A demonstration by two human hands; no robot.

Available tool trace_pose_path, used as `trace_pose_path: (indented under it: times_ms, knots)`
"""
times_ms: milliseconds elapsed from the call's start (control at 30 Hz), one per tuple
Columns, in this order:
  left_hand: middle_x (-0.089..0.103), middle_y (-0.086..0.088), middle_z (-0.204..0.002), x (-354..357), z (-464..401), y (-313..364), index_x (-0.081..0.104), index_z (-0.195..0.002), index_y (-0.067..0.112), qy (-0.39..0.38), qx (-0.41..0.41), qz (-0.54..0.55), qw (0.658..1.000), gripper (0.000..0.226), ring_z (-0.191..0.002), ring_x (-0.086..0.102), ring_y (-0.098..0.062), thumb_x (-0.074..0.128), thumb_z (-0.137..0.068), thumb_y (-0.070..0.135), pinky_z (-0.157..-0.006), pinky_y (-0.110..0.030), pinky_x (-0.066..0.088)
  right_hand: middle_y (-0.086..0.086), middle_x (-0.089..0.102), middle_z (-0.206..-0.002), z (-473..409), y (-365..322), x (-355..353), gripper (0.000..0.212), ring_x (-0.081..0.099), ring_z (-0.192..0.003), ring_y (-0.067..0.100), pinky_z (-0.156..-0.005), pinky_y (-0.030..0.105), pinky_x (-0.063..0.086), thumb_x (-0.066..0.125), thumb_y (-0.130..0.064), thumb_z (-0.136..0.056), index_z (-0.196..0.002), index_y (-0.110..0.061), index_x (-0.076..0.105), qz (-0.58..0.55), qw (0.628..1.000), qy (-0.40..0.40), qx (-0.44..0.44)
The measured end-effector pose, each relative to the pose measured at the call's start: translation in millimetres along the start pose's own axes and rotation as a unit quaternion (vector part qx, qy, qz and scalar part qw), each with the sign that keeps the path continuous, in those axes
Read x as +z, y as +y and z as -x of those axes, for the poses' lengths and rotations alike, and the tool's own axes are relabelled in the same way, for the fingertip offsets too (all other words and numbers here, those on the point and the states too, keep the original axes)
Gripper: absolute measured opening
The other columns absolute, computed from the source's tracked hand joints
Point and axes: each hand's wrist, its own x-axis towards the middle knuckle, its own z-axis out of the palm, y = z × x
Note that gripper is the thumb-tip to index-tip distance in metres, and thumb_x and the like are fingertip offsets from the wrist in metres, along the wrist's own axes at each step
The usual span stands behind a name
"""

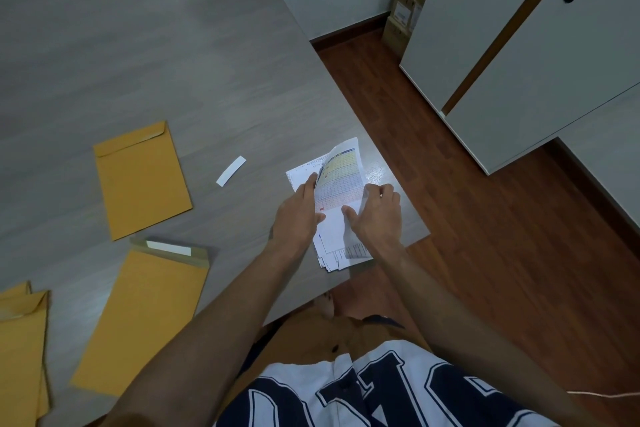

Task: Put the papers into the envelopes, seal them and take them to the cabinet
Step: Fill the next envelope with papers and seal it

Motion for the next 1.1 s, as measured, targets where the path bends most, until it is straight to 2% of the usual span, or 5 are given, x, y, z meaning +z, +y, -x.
trace_pose_path:
  times_ms: [267, 433, 700, 967, 1100]
  knots:
    - [0.056, 0.007, -0.122, 6.4, 4.7, -3.2, 0.034, -0.141, 0.034, 0.101, 0.024, 0.078, 0.992, 0.068, -0.109, 0.054, -0.014, 0.073, -0.086, 0.027, -0.081, -0.037, 0.059, 0.005, 0.053, -0.12, 1.2, -0.2, -0.6, 0.062, 0.047, -0.105, 0.017, -0.09, 0.028, 0.045, 0.066, -0.059, -0.08, -0.123, -0.017, 0.051, -0.002, 1.0, 0.004, -0.005]
    - [0.051, 0.005, -0.124, 11.3, 5.5, -3.1, 0.032, -0.14, 0.033, 0.081, -0.001, 0.111, 0.991, 0.072, -0.113, 0.056, -0.018, 0.076, -0.083, 0.032, -0.083, -0.038, 0.059, 0.005, 0.054, -0.12, 1.3, 0.0, -0.8, 0.061, 0.048, -0.106, 0.017, -0.091, 0.029, 0.045, 0.065, -0.06, -0.08, -0.122, -0.017, 0.051, -0.002, 1.0, 0.004, -0.007]
    - [0.028, -0.004, -0.157, -10.0, -12.3, -27.2, 0.025, -0.151, 0.025, 0.069, -0.007, -0.1, 0.993, 0.092, -0.141, 0.027, -0.027, 0.066, -0.079, 0.065, -0.113, -0.045, 0.028, 0.007, 0.054, -0.12, 2.2, 1.5, 1.1, 0.06, 0.047, -0.106, 0.019, -0.091, 0.03, 0.044, 0.064, -0.057, -0.082, -0.122, -0.015, 0.052, -0.004, 1.0, 0.007, -0.023]
    - [0.015, -0.002, -0.164, -12.6, -10.4, -24.6, 0.025, -0.154, 0.025, 0.022, -0.02, -0.115, 0.993, 0.084, -0.149, 0.018, -0.027, 0.059, -0.087, 0.063, -0.118, -0.049, 0.021, 0.006, 0.053, -0.121, 3.5, 0.7, 1.5, 0.06, 0.047, -0.107, 0.018, -0.092, 0.029, 0.043, 0.063, -0.059, -0.083, -0.123, -0.016, 0.051, 0.002, 1.0, -0.001, -0.022]
    - [0.031, 0.0, -0.159, -17.7, -9.2, -17.9, 0.035, -0.151, 0.02, 0.027, 0.007, -0.071, 0.997, 0.074, -0.145, 0.024, -0.023, 0.067, -0.089, 0.046, -0.117, -0.042, 0.024, 0.007, 0.055, -0.118, 5.1, 2.1, 0.3, 0.06, 0.048, -0.105, 0.018, -0.091, 0.029, 0.044, 0.065, -0.057, -0.083, -0.121, -0.013, 0.052, 0.01, 1.0, 0.005, -0.025]
